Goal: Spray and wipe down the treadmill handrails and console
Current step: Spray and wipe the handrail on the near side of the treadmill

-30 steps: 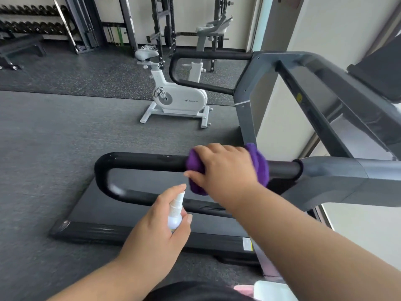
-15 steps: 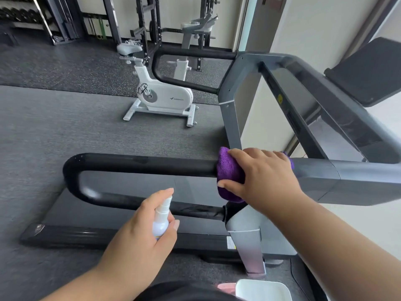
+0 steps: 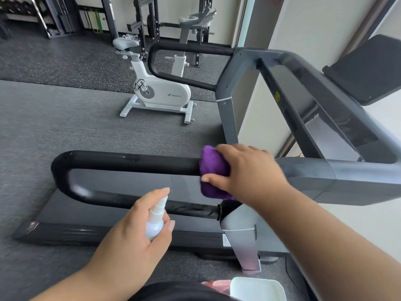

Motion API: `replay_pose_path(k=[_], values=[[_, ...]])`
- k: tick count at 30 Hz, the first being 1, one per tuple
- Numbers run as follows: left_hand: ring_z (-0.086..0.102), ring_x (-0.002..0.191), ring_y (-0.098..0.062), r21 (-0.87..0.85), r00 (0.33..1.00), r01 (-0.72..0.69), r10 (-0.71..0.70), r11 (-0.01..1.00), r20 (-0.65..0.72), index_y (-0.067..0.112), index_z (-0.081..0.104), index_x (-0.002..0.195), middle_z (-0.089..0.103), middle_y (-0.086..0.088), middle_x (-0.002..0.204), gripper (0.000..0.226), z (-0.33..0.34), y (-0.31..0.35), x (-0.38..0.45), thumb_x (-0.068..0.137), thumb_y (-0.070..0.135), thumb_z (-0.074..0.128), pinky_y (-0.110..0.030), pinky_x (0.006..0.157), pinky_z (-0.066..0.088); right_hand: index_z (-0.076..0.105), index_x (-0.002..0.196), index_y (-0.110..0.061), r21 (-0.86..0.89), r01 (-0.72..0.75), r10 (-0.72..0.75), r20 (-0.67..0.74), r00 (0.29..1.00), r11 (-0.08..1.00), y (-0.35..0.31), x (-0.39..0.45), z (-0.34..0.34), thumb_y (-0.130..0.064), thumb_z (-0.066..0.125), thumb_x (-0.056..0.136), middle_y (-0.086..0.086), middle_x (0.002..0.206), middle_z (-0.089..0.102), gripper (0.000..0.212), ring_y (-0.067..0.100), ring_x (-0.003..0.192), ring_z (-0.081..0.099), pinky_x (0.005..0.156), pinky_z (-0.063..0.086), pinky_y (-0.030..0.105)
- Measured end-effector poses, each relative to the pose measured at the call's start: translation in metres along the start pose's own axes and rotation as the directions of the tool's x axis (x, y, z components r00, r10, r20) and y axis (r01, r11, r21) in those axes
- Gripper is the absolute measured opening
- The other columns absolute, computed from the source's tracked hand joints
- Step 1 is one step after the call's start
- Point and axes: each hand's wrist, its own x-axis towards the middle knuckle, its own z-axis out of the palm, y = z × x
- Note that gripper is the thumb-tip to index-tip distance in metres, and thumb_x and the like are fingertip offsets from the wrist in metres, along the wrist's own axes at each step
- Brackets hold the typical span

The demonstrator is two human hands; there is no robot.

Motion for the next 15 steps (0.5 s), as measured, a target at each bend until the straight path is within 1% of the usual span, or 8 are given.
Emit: replay_pose_path(k=[2,3,5,7,9,11,13,15], values=[[0.061,0.082,-0.006,0.003,1.000,0.004,-0.004,1.000,0.005,0.066,0.030,0.130,0.063,0.017,0.102,0.073,-0.005,-0.004,-0.001,0.086,0.024,0.070,-0.013,0.073,0.043,0.053,0.125,-0.040,-0.024,-0.023,0.022,-0.042,0.999,0.999,0.014,-0.009,-0.001,-0.092,0.032,0.072,-0.012,0.104,0.064,0.078,0.020,0.095,0.063,0.083,0.045,0.037],[0.061,0.082,-0.006,0.001,1.000,0.011,-0.011,1.000,0.003,0.067,0.030,0.130,0.063,0.017,0.103,0.074,-0.008,-0.006,-0.002,0.087,0.023,0.070,-0.013,0.072,0.044,0.055,0.125,-0.039,-0.048,-0.026,0.023,-0.061,0.998,0.999,0.014,-0.010,0.001,-0.091,0.032,0.073,-0.012,0.104,0.065,0.077,0.020,0.094,0.063,0.082,0.046,0.037],[0.061,0.087,-0.006,-0.012,1.000,0.028,-0.028,1.000,-0.003,0.070,0.029,0.127,0.063,0.019,0.105,0.072,-0.013,-0.009,-0.003,0.087,0.025,0.067,-0.009,0.075,0.042,0.058,0.123,-0.037,-0.080,-0.041,0.033,-0.089,0.995,0.996,0.004,-0.007,0.005,-0.089,0.031,0.075,-0.010,0.101,0.065,0.075,0.022,0.090,0.064,0.080,0.047,0.038],[0.061,0.092,-0.005,-0.030,0.999,0.050,-0.050,0.998,-0.009,0.072,0.028,0.125,0.062,0.021,0.107,0.068,-0.018,-0.012,-0.004,0.086,0.030,0.065,-0.007,0.078,0.040,0.060,0.119,-0.036,-0.058,-0.039,0.033,-0.105,0.994,0.998,-0.013,0.000,0.008,-0.088,0.029,0.077,-0.009,0.099,0.066,0.074,0.023,0.088,0.065,0.078,0.048,0.039],[0.061,0.093,-0.003,-0.046,0.997,0.071,-0.071,0.996,-0.015,0.074,0.028,0.124,0.061,0.023,0.107,0.065,-0.022,-0.015,-0.005,0.085,0.036,0.063,-0.005,0.078,0.039,0.062,0.118,-0.034,-0.030,-0.003,0.000,-0.118,0.993,1.000,-0.033,0.009,0.012,-0.085,0.028,0.081,-0.008,0.101,0.068,0.072,0.024,0.087,0.065,0.076,0.047,0.038],[0.061,0.093,-0.002,-0.054,0.996,0.080,-0.081,0.995,-0.023,0.075,0.027,0.122,0.061,0.024,0.107,0.062,-0.027,-0.020,-0.006,0.084,0.040,0.060,-0.005,0.078,0.040,0.062,0.118,-0.033,0.022,0.022,-0.018,-0.158,0.987,1.000,-0.057,0.018,0.016,-0.079,0.031,0.085,-0.009,0.103,0.068,0.065,0.022,0.089,0.065,0.077,0.045,0.037],[0.060,0.096,-0.002,-0.062,0.996,0.086,-0.087,0.994,-0.023,0.077,0.026,0.121,0.060,0.026,0.108,0.060,-0.032,-0.026,-0.006,0.084,0.043,0.059,-0.005,0.080,0.040,0.062,0.118,-0.034,0.135,0.022,0.006,-0.204,0.979,0.991,-0.083,0.027,0.019,-0.074,0.035,0.088,-0.010,0.105,0.069,0.057,0.021,0.092,0.065,0.079,0.045,0.037],[0.060,0.097,-0.001,-0.073,0.996,0.091,-0.093,0.993,-0.016,0.078,0.024,0.121,0.060,0.026,0.109,0.060,-0.039,-0.033,-0.007,0.084,0.044,0.058,-0.005,0.080,0.040,0.062,0.119,-0.034,0.259,0.020,0.036,-0.211,0.977,0.966,-0.108,0.036,0.021,-0.072,0.035,0.089,-0.011,0.106,0.069,0.055,0.020,0.094,0.065,0.081,0.046,0.037]])
